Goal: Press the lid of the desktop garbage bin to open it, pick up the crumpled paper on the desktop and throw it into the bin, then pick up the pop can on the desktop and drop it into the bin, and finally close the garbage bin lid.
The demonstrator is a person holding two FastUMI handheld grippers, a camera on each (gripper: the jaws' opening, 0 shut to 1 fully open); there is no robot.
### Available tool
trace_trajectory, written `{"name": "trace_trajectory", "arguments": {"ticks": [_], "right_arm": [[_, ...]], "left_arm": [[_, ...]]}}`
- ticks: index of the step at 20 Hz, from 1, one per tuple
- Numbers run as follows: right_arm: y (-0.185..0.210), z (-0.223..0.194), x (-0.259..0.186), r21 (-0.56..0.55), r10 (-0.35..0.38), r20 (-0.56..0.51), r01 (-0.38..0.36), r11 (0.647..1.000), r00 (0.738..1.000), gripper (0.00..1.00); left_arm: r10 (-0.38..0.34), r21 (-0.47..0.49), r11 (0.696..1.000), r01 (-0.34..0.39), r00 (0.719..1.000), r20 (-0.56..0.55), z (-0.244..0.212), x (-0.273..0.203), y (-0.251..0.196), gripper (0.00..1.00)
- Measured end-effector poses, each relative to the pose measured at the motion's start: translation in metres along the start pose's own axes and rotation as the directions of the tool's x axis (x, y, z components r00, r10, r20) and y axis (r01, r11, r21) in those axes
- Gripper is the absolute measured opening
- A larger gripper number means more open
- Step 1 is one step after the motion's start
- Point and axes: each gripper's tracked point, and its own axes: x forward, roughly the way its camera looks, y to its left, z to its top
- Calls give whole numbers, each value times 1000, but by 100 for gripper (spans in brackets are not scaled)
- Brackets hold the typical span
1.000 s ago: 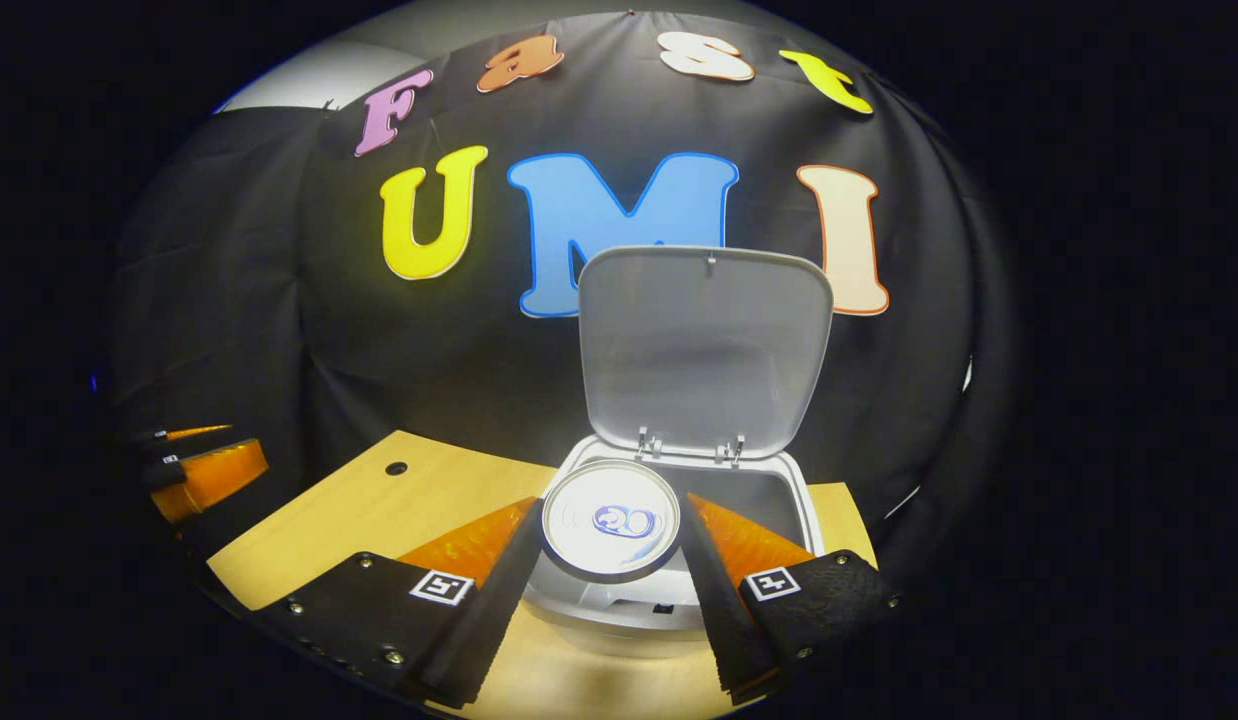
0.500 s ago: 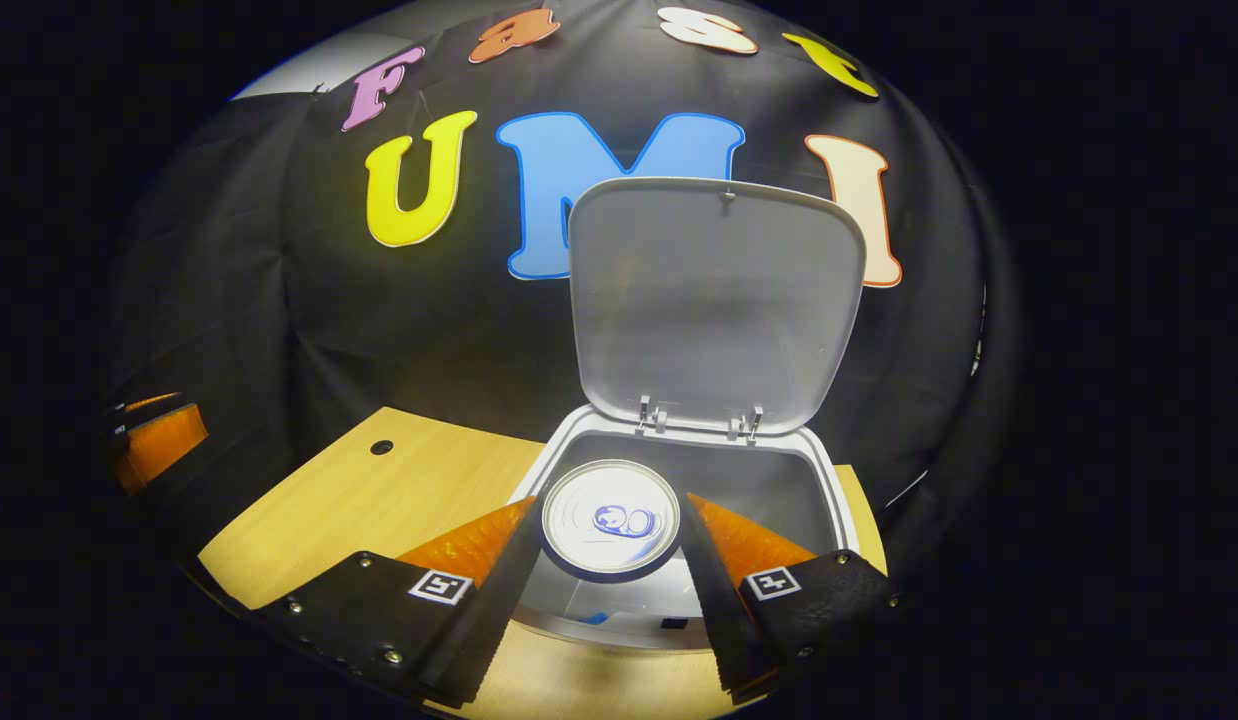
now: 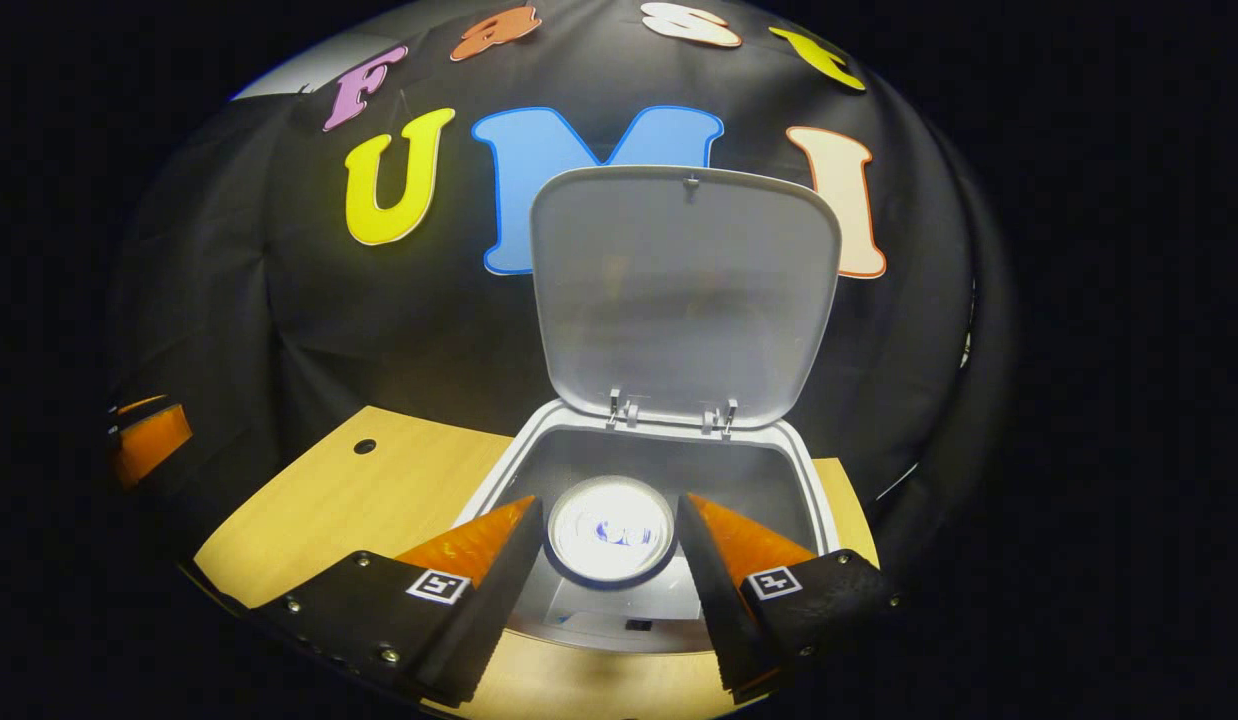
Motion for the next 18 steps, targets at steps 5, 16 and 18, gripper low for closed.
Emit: {"name": "trace_trajectory", "arguments": {"ticks": [5, 16, 18], "right_arm": [[-4, 0, -3, 4, -9, -1, 9, 1000, 1000, 93], [-10, 53, -36, 45, -41, 136, 35, 998, 990, 93], [-12, 64, -42, 58, -48, 160, 39, 998, 986, 92]], "left_arm": [[0, -3, 1000, 0, 1000, 6, 2, -1, 0, 78], [-18, -34, 999, 18, 1000, 7, 0, -1, -3, 82], [-23, -40, 999, 23, 1000, 3, -1, 2, -5, 80]]}}
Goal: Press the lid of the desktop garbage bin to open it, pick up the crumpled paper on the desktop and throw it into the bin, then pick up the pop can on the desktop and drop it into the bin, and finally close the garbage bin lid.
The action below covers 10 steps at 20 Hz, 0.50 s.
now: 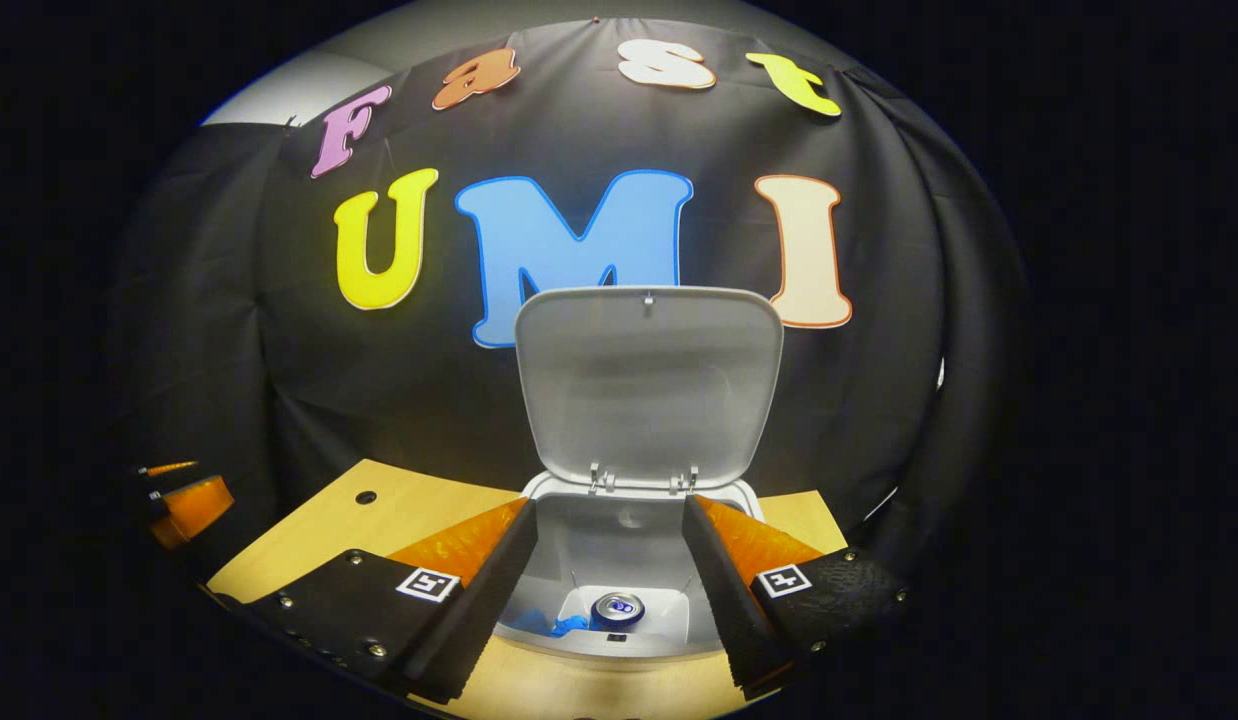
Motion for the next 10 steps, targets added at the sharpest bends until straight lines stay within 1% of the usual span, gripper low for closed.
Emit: {"name": "trace_trajectory", "arguments": {"ticks": [1, 2, 3, 4, 7, 10], "right_arm": [[0, 8, -2, 4, -1, 16, 1, 1000, 1000, 92], [0, 16, -3, 6, -3, 33, 3, 1000, 999, 93], [0, 26, -4, 8, -3, 54, 2, 1000, 999, 93], [1, 38, -4, 9, -3, 76, 2, 1000, 997, 93], [1, 73, -3, 7, -6, 137, 5, 1000, 991, 92], [-3, 109, 6, -24, -16, 197, 21, 999, 980, 92]], "left_arm": [[-3, 0, 1000, 3, 1000, 0, 0, 1, 0, 78], [-7, 1, 1000, 7, 1000, 2, 1, 1, -2, 86], [-10, 3, 1000, 10, 1000, 3, 2, 2, -2, 86], [-13, 4, 1000, 13, 1000, 4, 2, 3, -2, 78], [-18, 6, 1000, 18, 1000, 6, 5, 7, -2, 78], [-23, 17, 1000, 23, 1000, 7, 6, 11, -4, 78]]}}
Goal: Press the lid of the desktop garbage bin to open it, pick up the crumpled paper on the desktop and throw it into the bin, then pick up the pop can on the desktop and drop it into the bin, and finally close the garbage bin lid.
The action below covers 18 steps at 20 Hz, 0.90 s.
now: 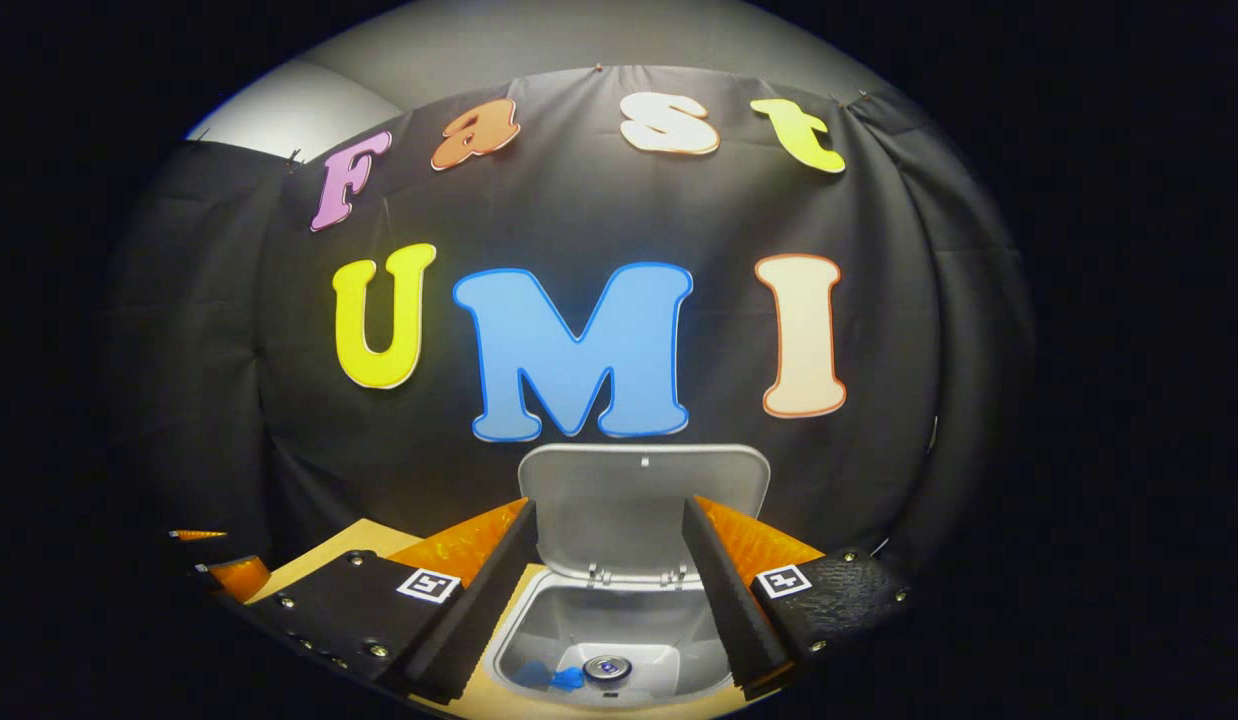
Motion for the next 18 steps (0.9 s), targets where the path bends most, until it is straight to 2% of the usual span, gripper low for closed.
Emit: {"name": "trace_trajectory", "arguments": {"ticks": [2, 3, 4, 5, 6, 7, 8, 11, 12, 13, 14, 16, 18], "right_arm": [[-2, 19, 13, -8, -7, 30, 8, 1000, 1000, 91], [-2, 25, 17, -11, -8, 34, 8, 1000, 999, 100], [-5, 27, 26, -12, -19, 39, 20, 1000, 999, 89], [-4, 29, 31, -12, -14, 35, 14, 1000, 999, 90], [-3, 28, 37, -8, -13, 29, 13, 1000, 1000, 76], [-4, 29, 41, -5, -12, 22, 12, 1000, 1000, 76], [-4, 30, 48, -1, -11, 21, 11, 1000, 1000, 80], [-7, 27, 65, -5, -22, 0, 22, 1000, 1000, 58], [-7, 22, 72, -13, -25, -22, 25, 1000, 999, 43], [-10, 20, 79, -25, -32, -35, 31, 999, 999, 43], [-22, 19, 88, -25, -81, -25, 80, 996, 996, 43], [-28, 26, 94, 4, -111, -28, 111, 994, 993, 8], [-30, 22, 101, 19, -115, -53, 116, 993, 992, 8]], "left_arm": [[-2, 7, 1000, 2, 1000, -1, 0, 2, -1, 78], [-3, 8, 1000, 3, 1000, -1, 1, 4, -1, 78], [-3, 9, 1000, 3, 1000, -2, 1, 5, -1, 78], [-3, 11, 1000, 3, 1000, -3, 1, 6, -1, 78], [0, 13, 1000, 0, 1000, -3, 1, 8, 0, 78], [1, 15, 1000, -1, 1000, -4, 1, 9, 1, 78], [3, 18, 1000, -3, 1000, -5, 1, 11, 3, 78], [13, 18, 1000, -13, 1000, -9, 0, 14, 7, 78], [15, 16, 1000, -15, 1000, -11, 0, 15, 8, 78], [17, 16, 1000, -17, 1000, -14, -1, 17, 9, 78], [19, 16, 1000, -18, 1000, -17, -2, 18, 10, 78], [25, 15, 1000, -25, 1000, -17, -3, 19, 13, 78], [27, 11, 1000, -27, 999, -24, -5, 22, 15, 82]]}}
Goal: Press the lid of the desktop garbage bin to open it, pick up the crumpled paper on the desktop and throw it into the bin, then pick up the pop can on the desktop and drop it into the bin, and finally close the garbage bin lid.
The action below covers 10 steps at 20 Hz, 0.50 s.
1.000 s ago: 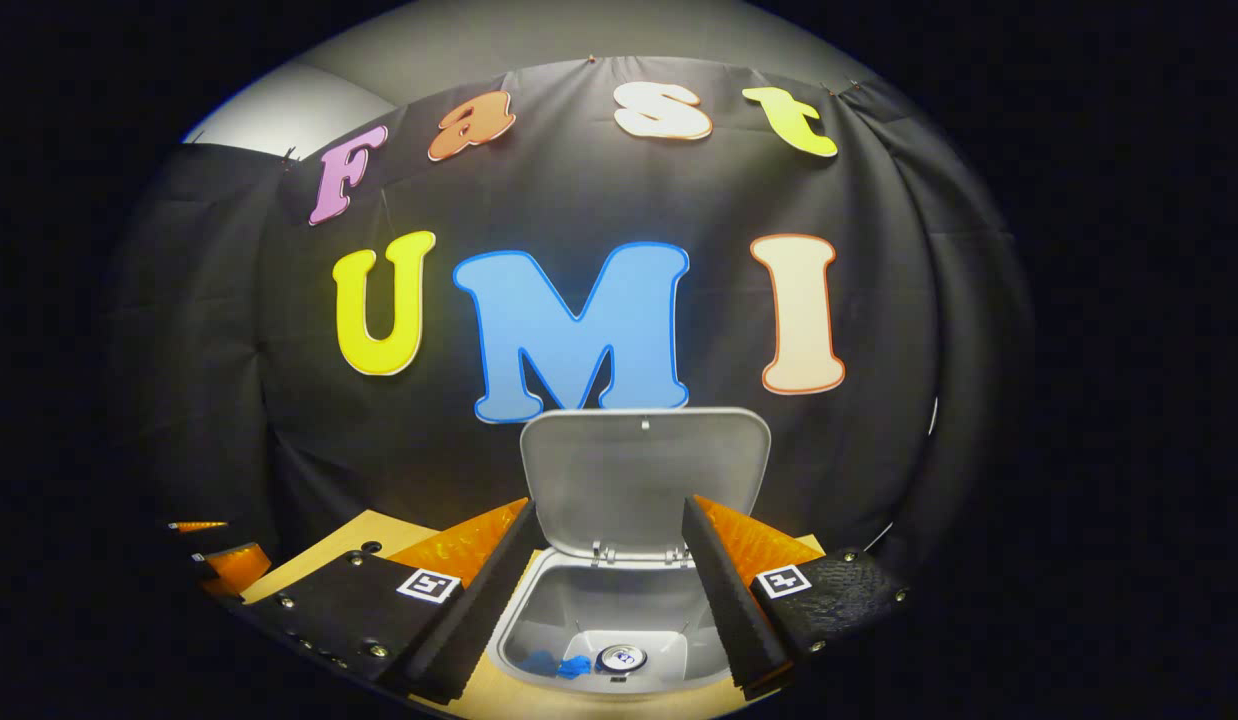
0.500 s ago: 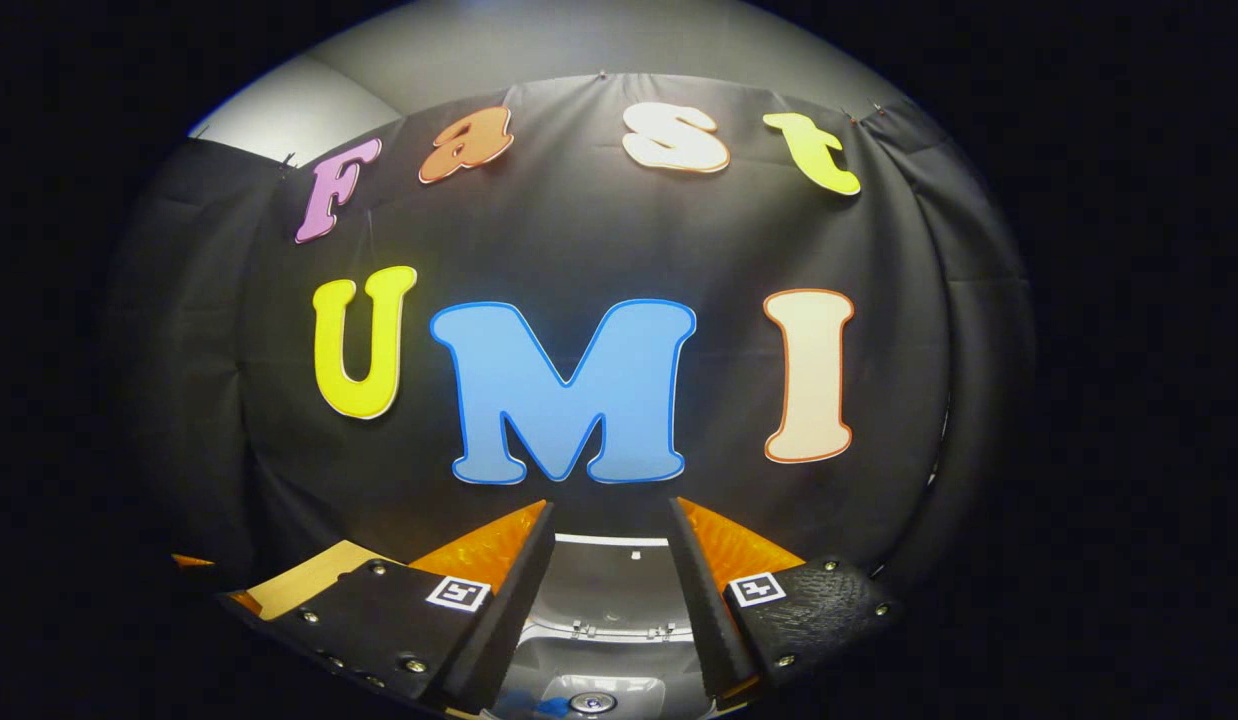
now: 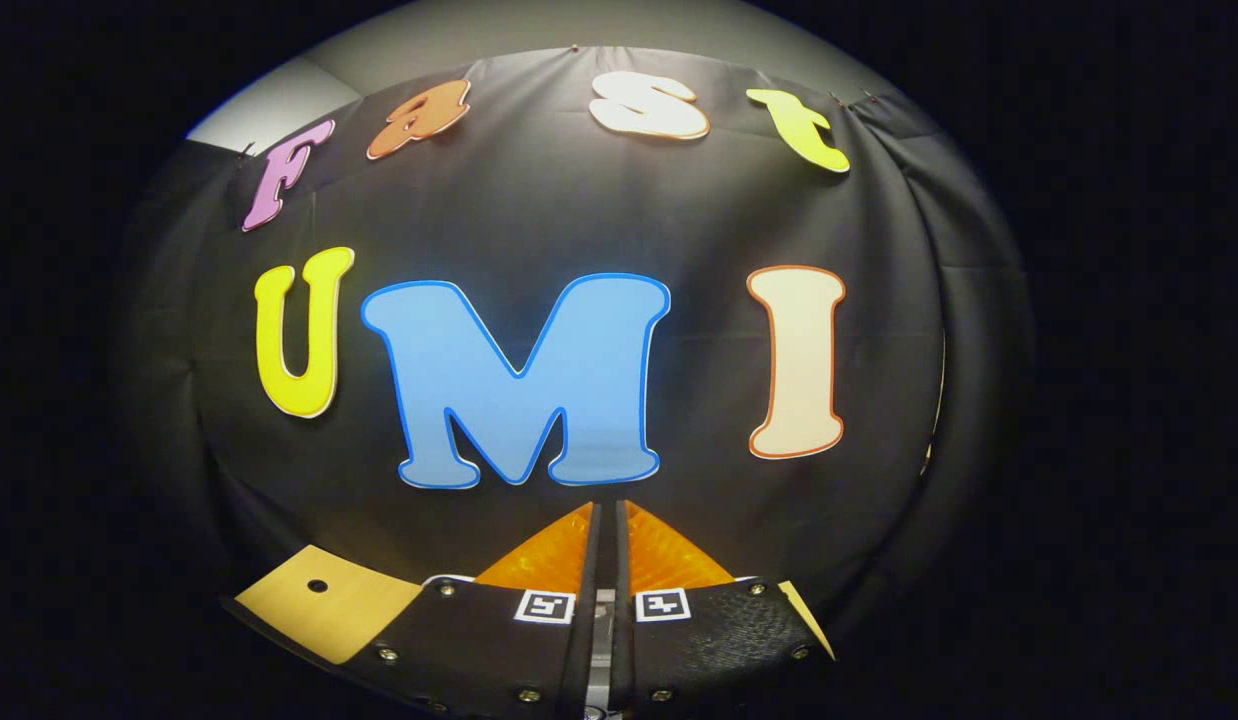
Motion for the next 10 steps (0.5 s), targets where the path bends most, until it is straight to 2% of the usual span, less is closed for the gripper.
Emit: {"name": "trace_trajectory", "arguments": {"ticks": [3, 6, 9, 10], "right_arm": [[-5, -7, 7, 10, 3, -25, -3, 1000, 1000, 8], [-7, -15, 6, 11, 5, -59, -5, 1000, 998, 8], [-9, -21, 0, -9, -7, -83, 6, 1000, 997, 10], [-11, -19, -5, -22, -10, -89, 8, 1000, 996, 14]], "left_arm": [[3, -4, 1000, -3, 1000, 0, -1, 2, 1, 86], [-3, -6, 1000, 3, 1000, -6, -3, 4, -3, 78], [-11, -10, 1000, 11, 1000, -6, -3, 4, -5, 83], [-15, -10, 1000, 15, 1000, -5, -3, 4, -6, 84]]}}
